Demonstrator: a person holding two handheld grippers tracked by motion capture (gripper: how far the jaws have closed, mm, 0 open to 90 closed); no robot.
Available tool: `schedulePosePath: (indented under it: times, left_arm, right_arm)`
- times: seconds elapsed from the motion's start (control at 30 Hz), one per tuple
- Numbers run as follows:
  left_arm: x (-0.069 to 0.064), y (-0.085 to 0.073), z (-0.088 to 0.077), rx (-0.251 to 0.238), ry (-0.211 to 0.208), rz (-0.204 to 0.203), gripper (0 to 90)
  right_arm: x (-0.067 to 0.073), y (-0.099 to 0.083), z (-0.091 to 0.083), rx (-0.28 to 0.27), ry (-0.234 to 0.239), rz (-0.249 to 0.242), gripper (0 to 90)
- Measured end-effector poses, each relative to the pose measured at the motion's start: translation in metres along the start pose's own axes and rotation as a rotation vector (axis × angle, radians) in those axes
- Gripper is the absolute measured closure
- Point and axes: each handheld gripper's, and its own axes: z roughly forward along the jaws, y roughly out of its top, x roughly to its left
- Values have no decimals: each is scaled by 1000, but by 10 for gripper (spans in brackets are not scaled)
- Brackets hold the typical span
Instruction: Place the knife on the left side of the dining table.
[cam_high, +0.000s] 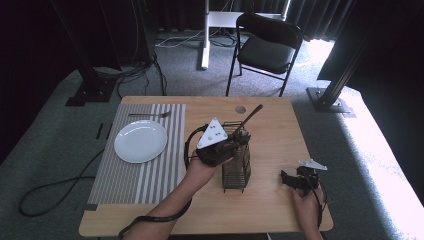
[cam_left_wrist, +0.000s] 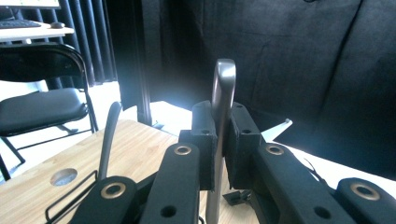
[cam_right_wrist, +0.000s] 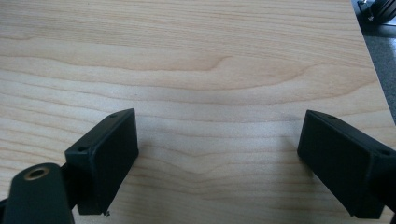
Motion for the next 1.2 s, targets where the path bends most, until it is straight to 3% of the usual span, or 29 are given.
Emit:
schedulePosePath:
  times: [0.47,0.77,1.2]
  left_arm:
    - [5,23,-33,-27,5,6,839]
    - [13,26,-60,-39,68,-2,839]
    - [34,10,-100,-29,185,-30,839]
  right_arm:
    - [0,0,0,0,0,0,117]
    - [0,0,0,-1,-1,0,117]
    - [0,0,0,-1,0,1,117]
